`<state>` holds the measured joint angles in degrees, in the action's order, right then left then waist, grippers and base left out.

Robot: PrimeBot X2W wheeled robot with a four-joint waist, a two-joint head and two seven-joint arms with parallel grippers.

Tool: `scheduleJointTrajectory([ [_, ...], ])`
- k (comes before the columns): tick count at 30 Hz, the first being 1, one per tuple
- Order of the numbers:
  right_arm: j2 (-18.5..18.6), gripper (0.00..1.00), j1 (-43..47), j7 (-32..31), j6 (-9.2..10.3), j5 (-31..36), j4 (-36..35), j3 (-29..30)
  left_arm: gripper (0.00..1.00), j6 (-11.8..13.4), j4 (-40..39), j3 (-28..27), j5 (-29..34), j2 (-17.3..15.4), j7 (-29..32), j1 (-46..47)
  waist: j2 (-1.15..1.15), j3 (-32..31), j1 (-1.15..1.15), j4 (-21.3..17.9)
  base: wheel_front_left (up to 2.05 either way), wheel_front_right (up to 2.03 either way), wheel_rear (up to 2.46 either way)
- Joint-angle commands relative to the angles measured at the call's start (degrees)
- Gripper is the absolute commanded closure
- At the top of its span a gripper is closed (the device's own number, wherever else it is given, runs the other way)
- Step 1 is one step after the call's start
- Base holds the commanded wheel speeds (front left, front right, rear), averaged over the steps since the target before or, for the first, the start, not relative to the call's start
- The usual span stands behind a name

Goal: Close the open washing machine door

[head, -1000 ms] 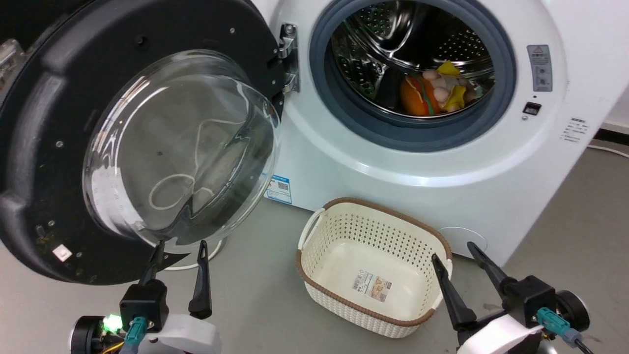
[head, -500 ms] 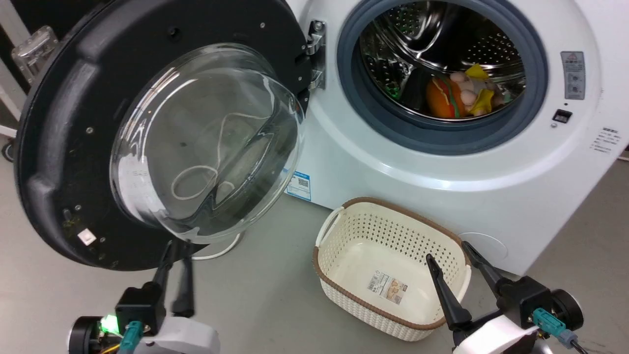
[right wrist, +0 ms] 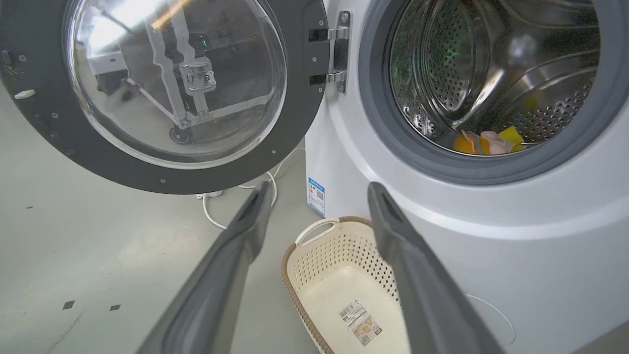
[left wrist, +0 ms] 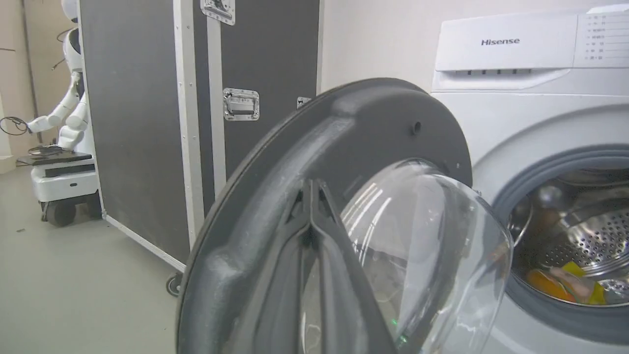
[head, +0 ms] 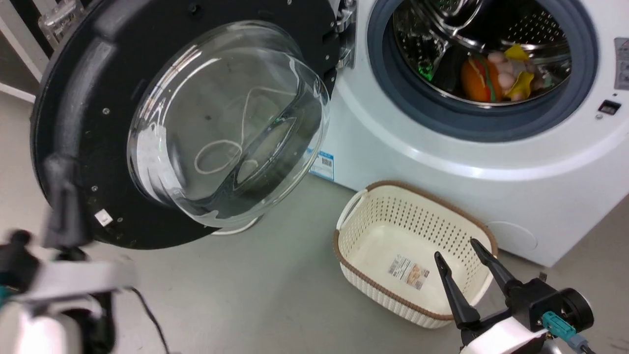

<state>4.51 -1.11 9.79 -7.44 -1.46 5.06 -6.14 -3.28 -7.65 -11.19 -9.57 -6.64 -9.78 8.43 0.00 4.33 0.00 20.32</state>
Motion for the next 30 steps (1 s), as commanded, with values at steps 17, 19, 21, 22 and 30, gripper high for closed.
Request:
scheduleJointTrajectory([
  [17,2.4,0.00,-3.0,2.4,-0.04,0.2,0.5,-1.8,1.00,-0.1,29.9,-18.0,-24.5,-14.2,14.8,23.2,0.00,6.2,0.00,-2.6,0.00,0.00,0.00],
  [19,2.6,0.00,-3.2,2.7,-0.04,0.0,0.7,-2.0,1.00,-0.4,33.2,-20.0,-29.3,-14.6,19.2,25.5,0.00,6.5,0.00,-2.7,0.00,0.00,0.00],
  [21,2.6,0.00,-3.3,2.9,-0.04,-0.1,0.9,-2.2,1.00,-0.7,36.2,-21.9,-34.5,-14.8,24.6,27.3,0.00,6.7,0.00,-2.8,0.00,0.00,0.00],
  [22,2.6,0.00,-3.4,3.0,-0.04,-0.1,1.0,-2.3,1.00,-1.0,37.3,-22.5,-36.2,-15.2,26.8,27.7,0.00,6.8,0.00,-2.9,0.00,0.00,0.00],
  [30,2.5,0.00,-3.8,4.0,-0.04,-0.1,1.9,-1.9,1.00,-3.4,37.2,-23.4,-48.6,-15.0,43.2,26.7,0.00,6.8,0.00,-2.5,0.00,0.00,0.00],
])
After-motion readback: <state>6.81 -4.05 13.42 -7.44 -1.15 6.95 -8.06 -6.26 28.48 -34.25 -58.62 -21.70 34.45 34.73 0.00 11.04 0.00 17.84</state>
